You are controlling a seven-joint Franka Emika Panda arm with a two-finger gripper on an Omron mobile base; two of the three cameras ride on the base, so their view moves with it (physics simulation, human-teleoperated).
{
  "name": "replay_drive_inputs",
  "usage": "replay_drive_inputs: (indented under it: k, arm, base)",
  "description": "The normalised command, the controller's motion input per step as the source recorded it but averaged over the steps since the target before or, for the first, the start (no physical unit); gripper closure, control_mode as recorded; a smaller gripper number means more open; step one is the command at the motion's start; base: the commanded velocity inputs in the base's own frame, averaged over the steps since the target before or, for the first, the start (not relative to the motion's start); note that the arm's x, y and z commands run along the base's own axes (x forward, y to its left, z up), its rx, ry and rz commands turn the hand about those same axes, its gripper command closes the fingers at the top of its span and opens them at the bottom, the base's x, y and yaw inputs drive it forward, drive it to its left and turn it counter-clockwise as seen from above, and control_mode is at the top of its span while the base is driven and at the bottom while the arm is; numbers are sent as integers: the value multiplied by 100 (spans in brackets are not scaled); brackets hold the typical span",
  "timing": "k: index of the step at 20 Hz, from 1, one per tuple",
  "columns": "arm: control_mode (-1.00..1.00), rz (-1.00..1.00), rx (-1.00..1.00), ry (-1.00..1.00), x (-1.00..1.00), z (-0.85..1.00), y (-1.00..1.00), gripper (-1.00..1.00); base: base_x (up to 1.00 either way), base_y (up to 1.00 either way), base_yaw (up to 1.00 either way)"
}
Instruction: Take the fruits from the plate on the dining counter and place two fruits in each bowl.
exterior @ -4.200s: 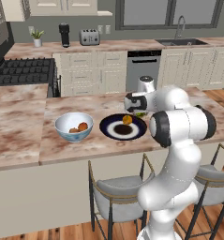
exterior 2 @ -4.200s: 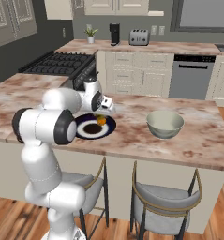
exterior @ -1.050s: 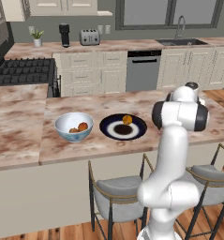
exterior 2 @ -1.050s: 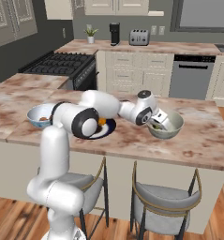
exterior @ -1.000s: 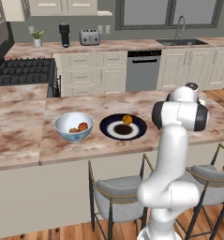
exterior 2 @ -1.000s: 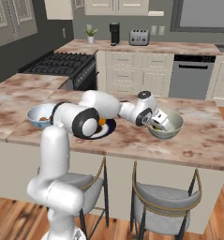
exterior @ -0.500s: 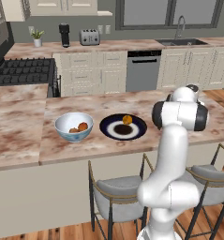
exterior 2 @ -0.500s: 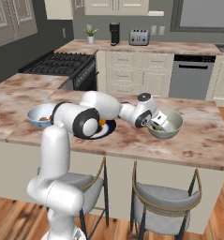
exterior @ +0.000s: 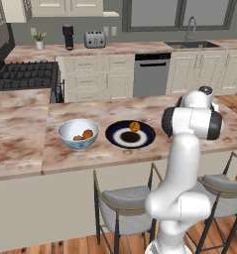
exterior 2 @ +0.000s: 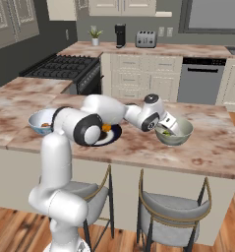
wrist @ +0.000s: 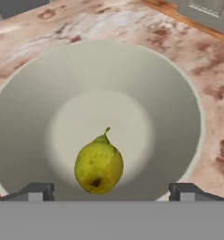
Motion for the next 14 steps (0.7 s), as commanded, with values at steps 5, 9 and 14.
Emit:
replay_drive_inputs:
  k: [5,9,14]
  arm:
    - [-100,0,-3,1,-39,75,37,-100]
    - [-100,4,-1,1,-93,16,92,-100]
    - [-100,11,2,1,-66,58,95,-100]
  base:
    - [0,0,0]
    - [0,0,0]
    - [0,0,0]
